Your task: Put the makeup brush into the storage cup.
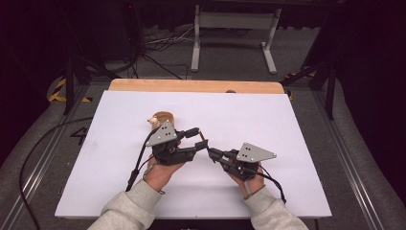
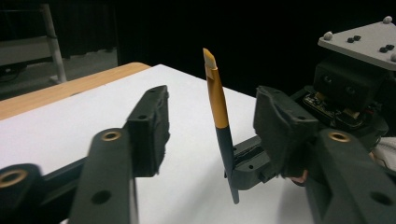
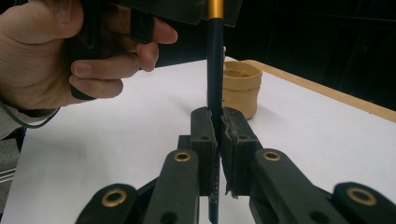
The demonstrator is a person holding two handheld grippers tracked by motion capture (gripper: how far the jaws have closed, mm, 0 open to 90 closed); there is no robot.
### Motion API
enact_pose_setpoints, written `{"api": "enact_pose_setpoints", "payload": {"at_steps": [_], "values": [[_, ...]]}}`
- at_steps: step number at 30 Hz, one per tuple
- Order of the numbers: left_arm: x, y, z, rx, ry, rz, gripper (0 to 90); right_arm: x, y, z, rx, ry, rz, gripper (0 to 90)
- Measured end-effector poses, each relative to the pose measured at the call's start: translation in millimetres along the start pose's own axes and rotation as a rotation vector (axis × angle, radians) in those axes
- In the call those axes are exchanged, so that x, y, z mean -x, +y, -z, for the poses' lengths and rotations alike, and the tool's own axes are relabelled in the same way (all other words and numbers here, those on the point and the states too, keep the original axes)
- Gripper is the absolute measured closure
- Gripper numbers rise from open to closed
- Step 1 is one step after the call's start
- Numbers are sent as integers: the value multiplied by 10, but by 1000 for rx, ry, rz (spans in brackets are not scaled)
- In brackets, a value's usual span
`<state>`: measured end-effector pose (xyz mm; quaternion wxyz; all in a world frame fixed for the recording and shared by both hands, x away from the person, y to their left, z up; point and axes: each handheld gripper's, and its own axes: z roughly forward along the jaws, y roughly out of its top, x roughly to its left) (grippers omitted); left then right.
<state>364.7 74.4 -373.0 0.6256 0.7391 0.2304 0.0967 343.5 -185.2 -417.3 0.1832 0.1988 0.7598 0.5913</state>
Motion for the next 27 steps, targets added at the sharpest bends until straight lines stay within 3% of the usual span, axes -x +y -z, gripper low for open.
{"api": "enact_pose_setpoints", "payload": {"at_steps": [4, 12, 27], "values": [[-4, -10, -16, -17, -5, 18, 591, -4, -1, -1, -1, -1, 1, 843], [-9, -16, -18, -22, -11, 30, 692, -10, -4, -12, -5, 0, 3, 843], [26, -21, -20, -23, -25, 20, 809, -21, -4, -20, -14, 1, 11, 844]]}}
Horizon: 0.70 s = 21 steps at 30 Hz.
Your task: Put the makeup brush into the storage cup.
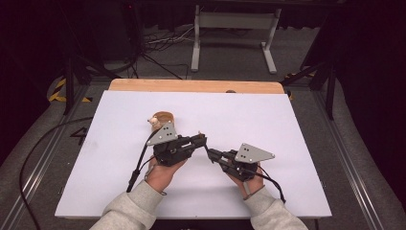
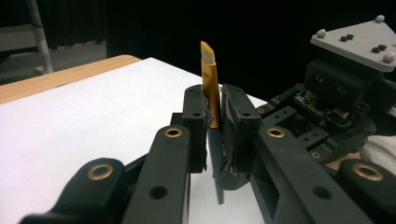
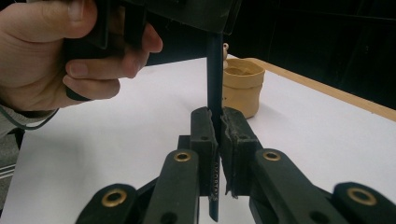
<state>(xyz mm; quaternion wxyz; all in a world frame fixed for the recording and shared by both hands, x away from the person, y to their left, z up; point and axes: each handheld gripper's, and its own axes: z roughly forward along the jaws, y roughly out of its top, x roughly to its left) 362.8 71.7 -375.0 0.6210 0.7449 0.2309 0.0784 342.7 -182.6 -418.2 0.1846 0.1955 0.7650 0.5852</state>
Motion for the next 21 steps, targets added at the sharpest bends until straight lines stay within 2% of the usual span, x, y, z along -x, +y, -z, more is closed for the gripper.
{"api": "enact_pose_setpoints", "payload": {"at_steps": [1, 2, 5, 9, 11, 12, 15, 17, 18, 20, 21], "values": [[0, 0, 0, 0, 0, 0, 826, 0, 0, 0, 0, 0, 0, 844], [-3, 0, 2, 0, -1, -3, 826, -1, -2, 3, -3, 4, 4, 900], [-24, -1, 14, 11, -12, 15, 826, 6, -3, 10, 0, -4, 0, 900], [-27, 11, 28, 9, -3, 2, 829, 15, -2, 22, 3, -8, 0, 880], [-35, 20, 46, 12, 5, 11, 829, 28, 2, 40, 16, -11, -12, 805], [-35, 20, 46, 12, 5, 11, 829, 28, 2, 40, 16, -11, -12, 805], [-56, 40, 75, 12, 15, 6, 830, 45, 10, 75, 26, -12, -29, 662], [-73, 56, 95, 19, 24, 5, 830, 64, 22, 116, 42, -18, -57, 477], [-82, 63, 105, 17, 25, 7, 830, 64, 22, 116, 42, -18, -57, 477], [-103, 77, 126, 20, 39, 6, 830, 77, 41, 151, 63, -17, -76, 376], [-120, 84, 140, 19, 43, 4, 830, 77, 52, 168, 78, -16, -71, 341]]}}
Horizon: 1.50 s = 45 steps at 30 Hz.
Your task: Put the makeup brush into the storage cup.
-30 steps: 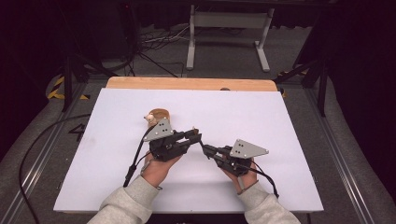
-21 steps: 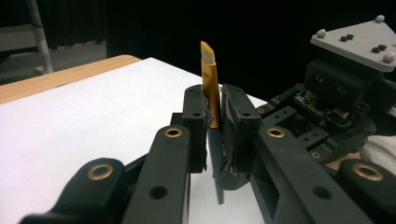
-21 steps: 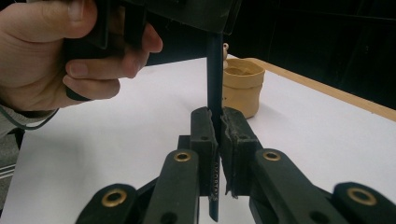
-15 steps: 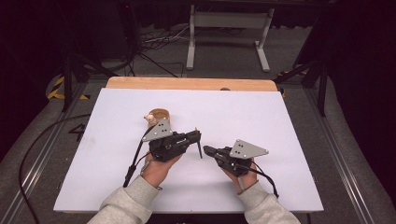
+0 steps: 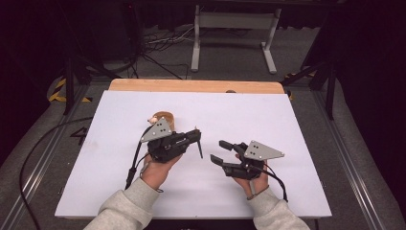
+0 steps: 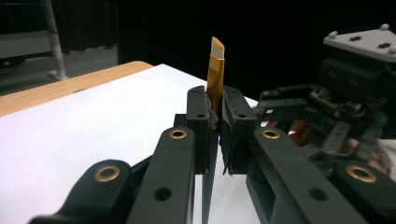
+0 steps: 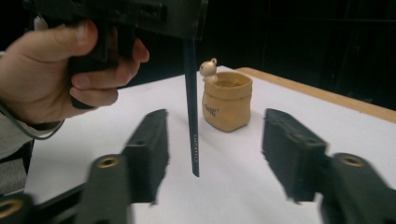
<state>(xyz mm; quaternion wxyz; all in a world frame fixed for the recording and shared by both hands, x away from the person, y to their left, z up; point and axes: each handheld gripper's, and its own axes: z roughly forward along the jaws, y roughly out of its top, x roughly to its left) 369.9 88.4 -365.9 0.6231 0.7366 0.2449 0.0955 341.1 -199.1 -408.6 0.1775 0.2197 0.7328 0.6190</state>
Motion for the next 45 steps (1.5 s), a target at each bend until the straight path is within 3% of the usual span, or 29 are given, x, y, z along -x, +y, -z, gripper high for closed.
{"api": "enact_pose_setpoints", "payload": {"at_steps": [3, 6, 12, 18, 21, 33, 38, 45], "values": [[-40, 15, 35, 1, 14, 14, 830, -17, 41, 36, 18, -31, 7, 197], [-93, 40, 69, 6, 33, 34, 829, -17, 68, 62, -8, -38, -4, 135], [-167, 167, 148, 17, 86, 20, 829, -8, 75, 156, -2, -47, -9, 99], [-268, 227, 190, 11, 123, 41, 829, 16, 74, 260, -7, -62, -16, 97], [-309, 261, 208, 9, 151, 31, 829, 22, 75, 314, -8, -66, -11, 90], [-452, 368, 276, 9, 219, 14, 828, 96, 18, 419, -31, -94, 1, 2], [-504, 396, 306, 2, 236, 14, 828, 140, -21, 441, -28, -92, -11, 0], [-602, 409, 354, 12, 269, 26, 827, 186, -74, 503, -32, -112, 12, 0]]}}
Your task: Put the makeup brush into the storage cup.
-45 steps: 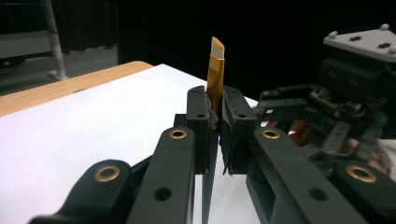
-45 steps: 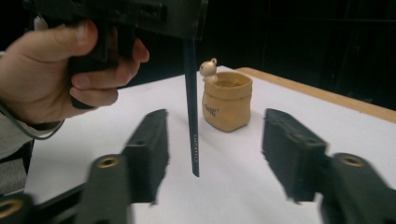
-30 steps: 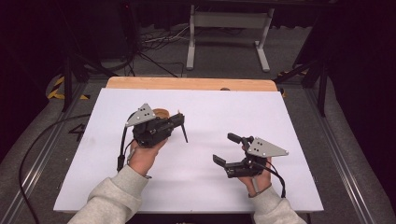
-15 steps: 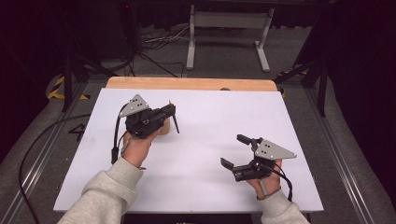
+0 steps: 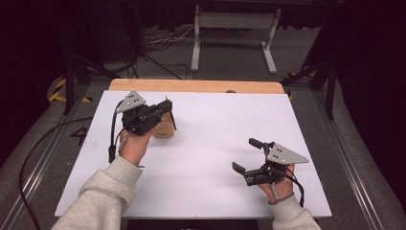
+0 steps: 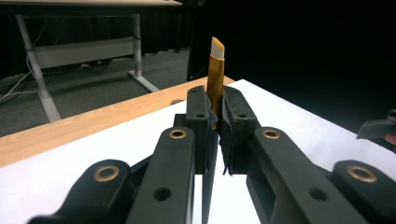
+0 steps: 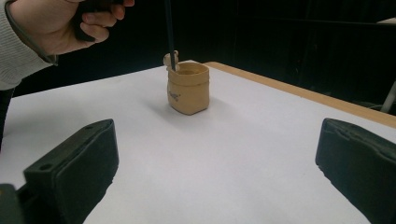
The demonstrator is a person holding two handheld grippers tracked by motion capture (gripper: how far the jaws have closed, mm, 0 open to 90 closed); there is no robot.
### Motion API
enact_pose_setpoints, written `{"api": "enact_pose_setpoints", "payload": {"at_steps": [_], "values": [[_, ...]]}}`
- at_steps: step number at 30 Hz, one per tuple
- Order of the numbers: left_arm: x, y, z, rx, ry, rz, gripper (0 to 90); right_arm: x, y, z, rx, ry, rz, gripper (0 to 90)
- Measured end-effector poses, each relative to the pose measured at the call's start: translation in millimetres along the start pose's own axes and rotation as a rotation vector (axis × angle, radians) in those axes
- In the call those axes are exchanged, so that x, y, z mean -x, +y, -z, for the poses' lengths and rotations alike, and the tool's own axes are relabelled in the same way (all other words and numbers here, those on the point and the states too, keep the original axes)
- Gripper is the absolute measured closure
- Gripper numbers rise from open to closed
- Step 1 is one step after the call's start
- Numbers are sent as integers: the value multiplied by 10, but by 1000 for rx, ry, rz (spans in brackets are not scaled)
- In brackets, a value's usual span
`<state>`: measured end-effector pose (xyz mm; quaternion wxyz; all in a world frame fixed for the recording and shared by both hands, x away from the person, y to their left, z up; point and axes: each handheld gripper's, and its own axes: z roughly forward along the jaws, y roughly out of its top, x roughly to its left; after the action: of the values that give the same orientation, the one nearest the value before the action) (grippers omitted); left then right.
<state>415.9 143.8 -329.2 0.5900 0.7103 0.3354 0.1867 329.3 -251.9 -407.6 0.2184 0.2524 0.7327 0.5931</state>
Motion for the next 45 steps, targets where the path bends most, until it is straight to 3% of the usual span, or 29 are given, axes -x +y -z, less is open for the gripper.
{"api": "enact_pose_setpoints", "payload": {"at_steps": [5, 13, 18, 24, 28, 34, 45], "values": [[-44, 21, 12, 3, 28, -4, 827, 1, -54, 12, 38, -29, 13, 0], [-108, 28, 9, 8, 107, 11, 828, -11, -121, -3, 46, -48, 37, 0], [-131, 23, -1, 14, 183, 26, 826, -33, -154, -30, 48, -35, 39, 0], [-146, 13, -22, 22, 228, 35, 826, -34, -163, -40, 46, -34, 39, 1], [-150, 9, -35, 28, 245, 34, 826, -33, -161, -38, 48, -33, 38, 1], [-154, -14, -78, 23, 267, -2, 826, -38, -161, -49, 52, -26, 35, 1], [-226, -177, -172, 16, 268, -19, 823, -42, -160, -47, 53, -22, 29, 1]]}}
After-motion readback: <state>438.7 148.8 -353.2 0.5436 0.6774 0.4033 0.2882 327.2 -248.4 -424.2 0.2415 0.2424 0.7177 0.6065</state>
